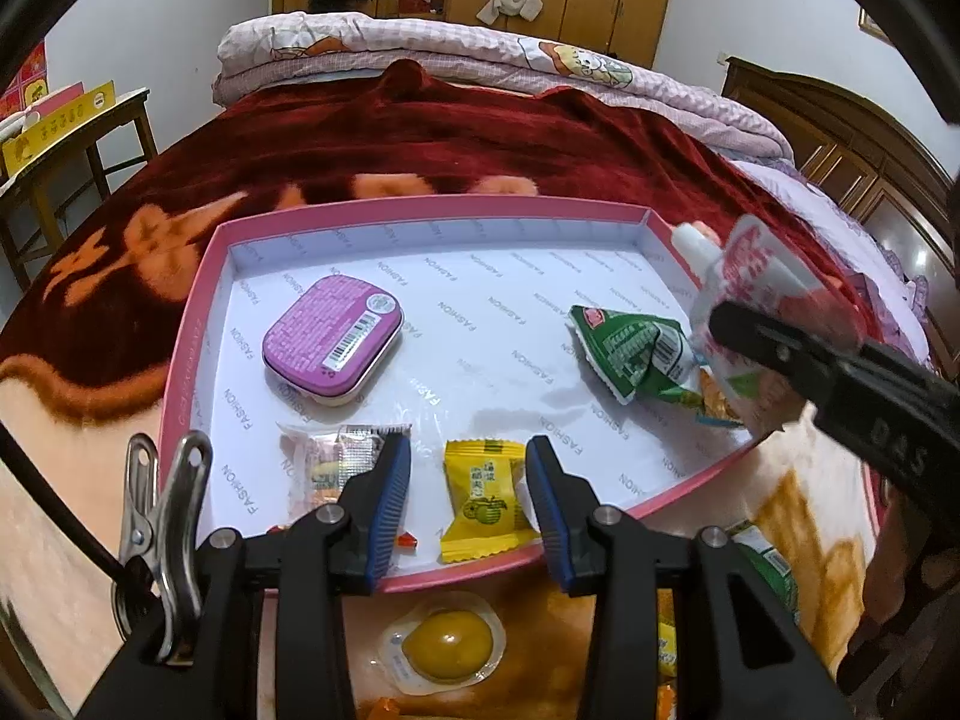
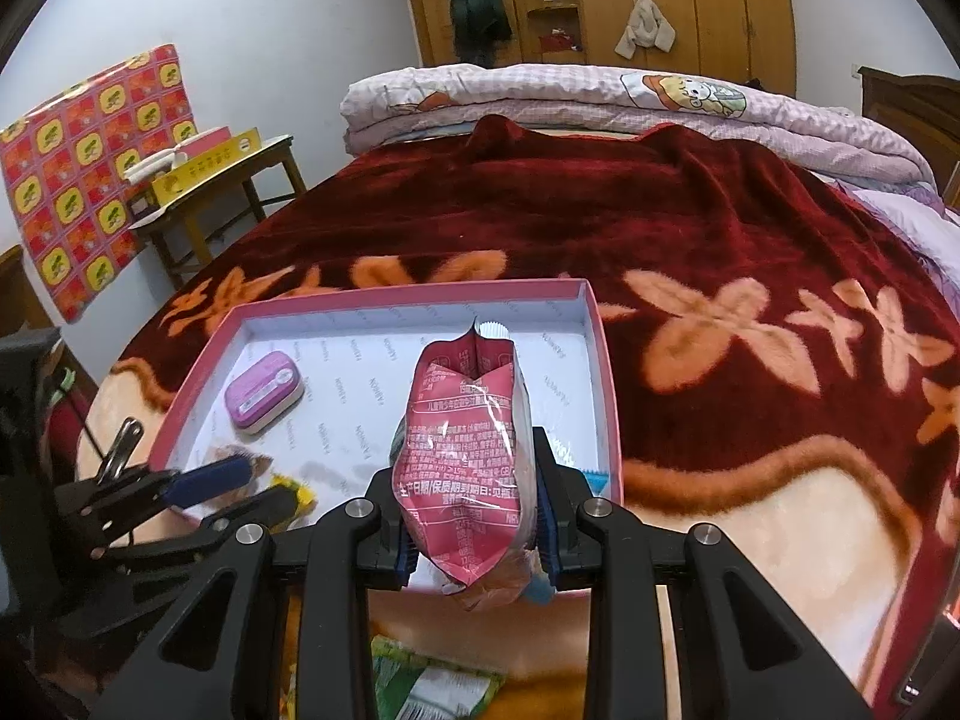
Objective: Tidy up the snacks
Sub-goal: 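Lower the pink pouch into the tray and open the right gripper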
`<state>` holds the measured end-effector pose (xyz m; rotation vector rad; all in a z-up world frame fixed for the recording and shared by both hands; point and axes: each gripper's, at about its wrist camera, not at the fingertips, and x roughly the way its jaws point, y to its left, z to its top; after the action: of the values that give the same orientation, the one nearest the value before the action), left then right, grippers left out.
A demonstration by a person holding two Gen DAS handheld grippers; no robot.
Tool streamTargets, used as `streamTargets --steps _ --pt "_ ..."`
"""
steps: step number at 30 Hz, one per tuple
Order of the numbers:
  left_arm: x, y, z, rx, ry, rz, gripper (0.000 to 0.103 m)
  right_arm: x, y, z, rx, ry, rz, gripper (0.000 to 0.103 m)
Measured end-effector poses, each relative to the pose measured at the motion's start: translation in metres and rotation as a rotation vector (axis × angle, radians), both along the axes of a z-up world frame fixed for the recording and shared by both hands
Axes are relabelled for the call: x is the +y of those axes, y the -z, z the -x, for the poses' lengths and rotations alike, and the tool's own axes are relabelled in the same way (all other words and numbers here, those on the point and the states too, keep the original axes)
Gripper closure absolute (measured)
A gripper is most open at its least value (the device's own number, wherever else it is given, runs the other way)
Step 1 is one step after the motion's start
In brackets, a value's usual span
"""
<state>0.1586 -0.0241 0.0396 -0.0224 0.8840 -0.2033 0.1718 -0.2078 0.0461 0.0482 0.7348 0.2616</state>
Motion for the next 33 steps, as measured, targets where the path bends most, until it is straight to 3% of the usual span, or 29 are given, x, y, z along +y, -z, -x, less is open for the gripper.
streamTargets --steps 18,25,33 --pt "0.001 0.002 0.0 -0.003 0.004 0.013 0.059 0.001 0.008 -0.038 -0.017 0.028 0.016 0.071" --pt "0.0 0.001 0.001 -0.003 0.003 0.009 0.059 0.007 0.004 -0.033 -0.032 -0.011 0.007 0.04" --pt "0.004 -0.003 0.004 0.003 -0.01 0.017 0.058 0.009 -0.008 -0.02 -0.063 -0.025 -0.006 0.031"
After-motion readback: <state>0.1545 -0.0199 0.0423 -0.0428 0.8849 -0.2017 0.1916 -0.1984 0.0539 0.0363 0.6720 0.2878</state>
